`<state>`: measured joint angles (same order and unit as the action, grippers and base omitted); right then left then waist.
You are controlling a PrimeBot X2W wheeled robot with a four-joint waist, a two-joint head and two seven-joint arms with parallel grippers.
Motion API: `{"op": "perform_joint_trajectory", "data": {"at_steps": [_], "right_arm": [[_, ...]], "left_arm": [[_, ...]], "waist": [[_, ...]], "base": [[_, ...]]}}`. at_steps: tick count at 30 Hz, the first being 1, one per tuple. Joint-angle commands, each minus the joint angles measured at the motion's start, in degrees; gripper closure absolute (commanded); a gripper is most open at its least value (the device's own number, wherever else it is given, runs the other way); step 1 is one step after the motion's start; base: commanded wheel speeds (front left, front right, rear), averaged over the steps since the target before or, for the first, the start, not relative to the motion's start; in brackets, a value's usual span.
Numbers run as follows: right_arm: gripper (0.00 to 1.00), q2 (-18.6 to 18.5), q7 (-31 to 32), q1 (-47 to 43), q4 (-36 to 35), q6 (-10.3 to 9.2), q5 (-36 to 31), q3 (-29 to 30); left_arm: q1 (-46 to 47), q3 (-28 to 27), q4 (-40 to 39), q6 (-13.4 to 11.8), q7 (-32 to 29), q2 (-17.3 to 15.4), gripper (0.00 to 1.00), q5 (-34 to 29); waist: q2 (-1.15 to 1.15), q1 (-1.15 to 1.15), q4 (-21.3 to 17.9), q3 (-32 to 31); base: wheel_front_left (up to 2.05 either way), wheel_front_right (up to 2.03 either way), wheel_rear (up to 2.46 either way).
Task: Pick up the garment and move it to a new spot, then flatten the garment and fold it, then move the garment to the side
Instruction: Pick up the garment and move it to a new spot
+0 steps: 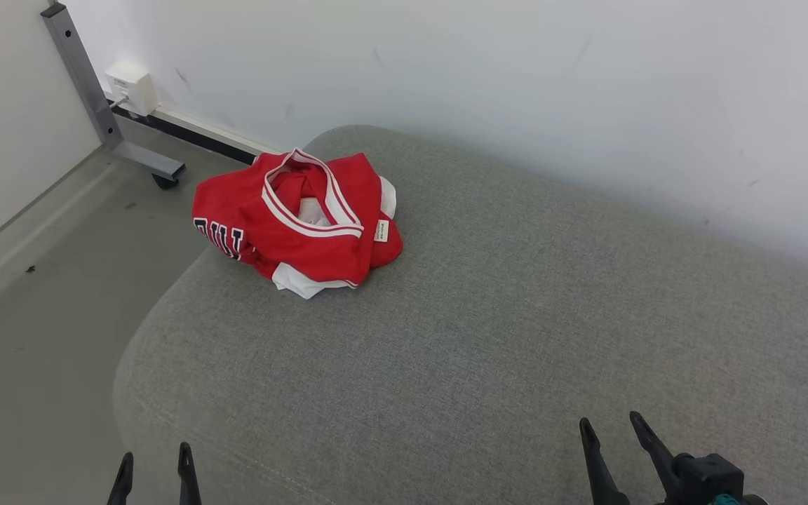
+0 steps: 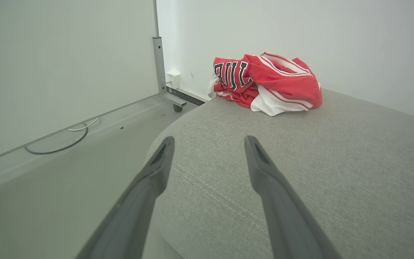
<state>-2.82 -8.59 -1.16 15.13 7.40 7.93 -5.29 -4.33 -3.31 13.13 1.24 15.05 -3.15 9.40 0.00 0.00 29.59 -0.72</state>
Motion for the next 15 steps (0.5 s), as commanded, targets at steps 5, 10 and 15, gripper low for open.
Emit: {"op": "perform_joint_trajectory", "data": {"at_steps": [5, 10, 15], "right_arm": [[0.00, -0.1, -0.5, -0.9, 0.2, 0.17, 0.6, 0.4], [0.00, -0.1, -0.3, -1.9, -0.5, 0.17, 0.5, 1.1], [0.00, -0.2, 1.6, -0.2, -2.7, 0.17, -1.9, -0.3]], "left_arm": [[6.3, 0.8, 4.6, 2.0, -0.5, -0.9, 0.00, 1.2], [16.1, 1.4, 12.0, 4.1, -4.6, -3.2, 0.00, 3.4], [25.4, -1.6, 18.1, 5.1, -8.2, -6.5, 0.00, 7.9]], "waist": [[0.00, 0.00, -0.3, -0.2], [0.00, 0.00, -1.4, 0.0], [0.00, 0.00, -8.2, 3.6]], "base": [[0.00, 0.00, 0.00], [0.00, 0.00, 0.00], [0.00, 0.00, 0.00]]}}
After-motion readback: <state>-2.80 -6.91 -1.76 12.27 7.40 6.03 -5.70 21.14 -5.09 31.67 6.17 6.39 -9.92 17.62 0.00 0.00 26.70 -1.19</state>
